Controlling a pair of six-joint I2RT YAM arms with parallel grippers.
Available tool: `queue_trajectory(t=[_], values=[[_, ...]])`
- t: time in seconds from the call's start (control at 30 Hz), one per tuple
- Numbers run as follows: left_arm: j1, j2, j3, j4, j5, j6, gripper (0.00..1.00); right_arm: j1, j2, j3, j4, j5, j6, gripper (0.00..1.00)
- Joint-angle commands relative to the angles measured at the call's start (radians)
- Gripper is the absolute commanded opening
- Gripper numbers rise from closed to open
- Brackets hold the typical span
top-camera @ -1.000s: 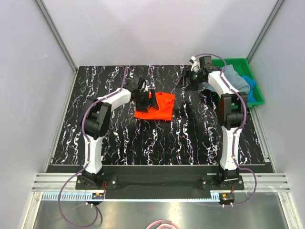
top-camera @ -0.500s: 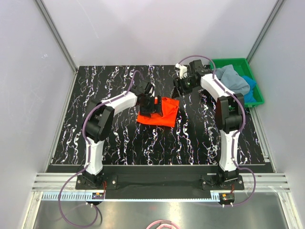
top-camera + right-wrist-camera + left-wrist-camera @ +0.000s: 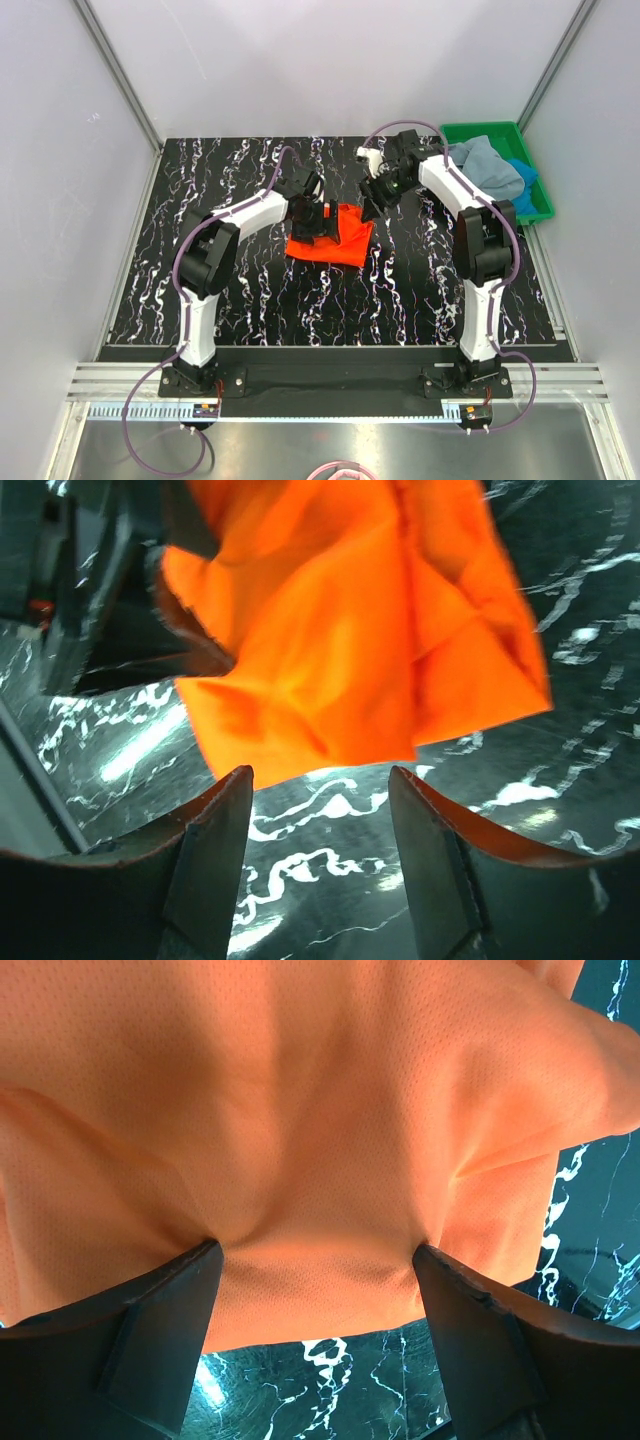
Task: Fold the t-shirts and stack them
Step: Fold the tshirt, then neatly place the folded tshirt to the corner
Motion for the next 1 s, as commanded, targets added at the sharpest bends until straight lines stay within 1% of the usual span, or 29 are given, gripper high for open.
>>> queue_trajectory(t=[0.0, 0.07, 0.17, 0.27, 0.53, 0.63, 0.7, 0.8, 0.97], values=[[0.000, 0.004, 0.042, -0.005, -0.034, 0.019, 0.86, 0.023, -0.001, 0.017, -0.054, -0.041, -0.048, 0.63], [0.000, 0.009, 0.042, -0.004, -0.036, 0.025, 0.86, 0.031, 0.012, 0.009, -0.043, -0.037, -0.045, 0.62], [0.000, 0.013, 0.044, -0.001, -0.039, 0.028, 0.86, 0.037, 0.054, 0.032, -0.046, -0.024, -0.037, 0.53], [-0.002, 0.018, 0.050, -0.001, -0.042, 0.031, 0.86, 0.036, 0.106, 0.074, -0.066, -0.008, -0.033, 0.49], [-0.008, 0.024, 0.045, -0.004, -0.039, 0.036, 0.86, 0.037, 0.140, 0.080, -0.002, 0.023, -0.002, 0.48], [-0.011, 0.026, 0.047, -0.002, -0.041, 0.037, 0.86, 0.037, 0.121, 0.060, 0.058, 0.077, 0.010, 0.48], [-0.013, 0.026, 0.044, -0.004, -0.039, 0.039, 0.86, 0.037, 0.112, 0.049, 0.109, 0.118, 0.013, 0.50], [-0.017, 0.029, 0.038, 0.001, -0.033, 0.037, 0.86, 0.037, 0.123, 0.042, 0.175, 0.167, 0.045, 0.51], [-0.028, 0.030, 0.036, -0.002, -0.028, 0.040, 0.86, 0.037, 0.169, 0.107, 0.210, 0.198, 0.131, 0.50]])
